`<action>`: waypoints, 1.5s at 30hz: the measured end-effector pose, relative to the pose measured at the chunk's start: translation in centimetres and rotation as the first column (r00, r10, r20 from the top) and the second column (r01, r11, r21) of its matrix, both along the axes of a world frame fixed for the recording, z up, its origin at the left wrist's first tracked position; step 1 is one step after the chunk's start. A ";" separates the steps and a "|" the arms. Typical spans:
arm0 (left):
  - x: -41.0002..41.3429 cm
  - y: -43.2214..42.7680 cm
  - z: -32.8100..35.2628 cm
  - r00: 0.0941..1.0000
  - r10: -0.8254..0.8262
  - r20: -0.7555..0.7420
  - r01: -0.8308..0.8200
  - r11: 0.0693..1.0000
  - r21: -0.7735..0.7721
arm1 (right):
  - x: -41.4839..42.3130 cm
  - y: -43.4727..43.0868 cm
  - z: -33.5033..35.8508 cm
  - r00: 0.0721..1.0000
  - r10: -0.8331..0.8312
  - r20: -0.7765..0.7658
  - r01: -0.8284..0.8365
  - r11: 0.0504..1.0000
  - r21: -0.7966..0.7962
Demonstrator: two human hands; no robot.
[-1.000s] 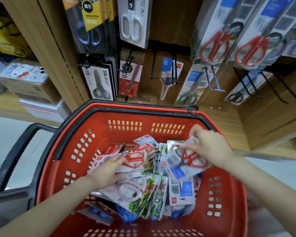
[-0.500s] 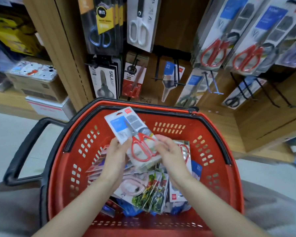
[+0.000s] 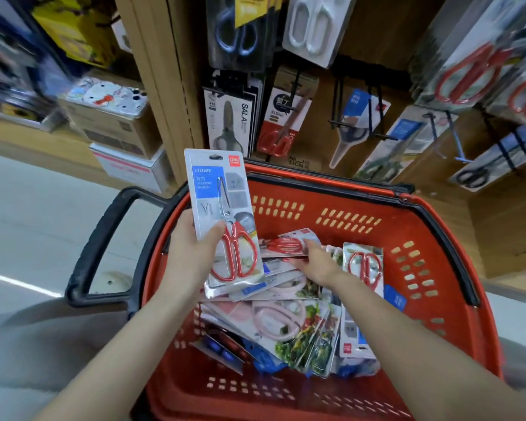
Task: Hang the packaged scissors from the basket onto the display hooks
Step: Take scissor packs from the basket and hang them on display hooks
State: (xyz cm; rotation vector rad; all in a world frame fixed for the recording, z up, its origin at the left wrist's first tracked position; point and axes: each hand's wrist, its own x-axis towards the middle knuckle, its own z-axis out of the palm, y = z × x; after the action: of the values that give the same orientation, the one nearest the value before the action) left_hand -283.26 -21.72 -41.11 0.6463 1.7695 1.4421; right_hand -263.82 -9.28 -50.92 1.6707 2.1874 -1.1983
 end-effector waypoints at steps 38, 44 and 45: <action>9.0 -0.8 0.8 0.905 -0.295 0.308 0.286 0.955 0.076 | 6.8 -11.8 10.7 0.882 0.469 -0.041 -0.332 0.680 0.654; 11.0 1.3 3.8 0.919 -0.349 0.186 0.331 0.936 0.124 | 8.9 -7.3 15.9 0.785 -0.062 -0.617 0.375 0.839 0.393; 11.4 1.8 4.2 0.919 -0.347 0.187 0.327 0.936 0.127 | 9.2 -6.4 16.8 0.732 -0.141 -0.667 0.444 0.841 0.309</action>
State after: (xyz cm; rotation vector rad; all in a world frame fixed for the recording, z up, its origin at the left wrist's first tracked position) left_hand -271.82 -19.93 -36.88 0.7782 1.3586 1.3052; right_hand -254.63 -15.71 -34.09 2.1105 2.8498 -1.6135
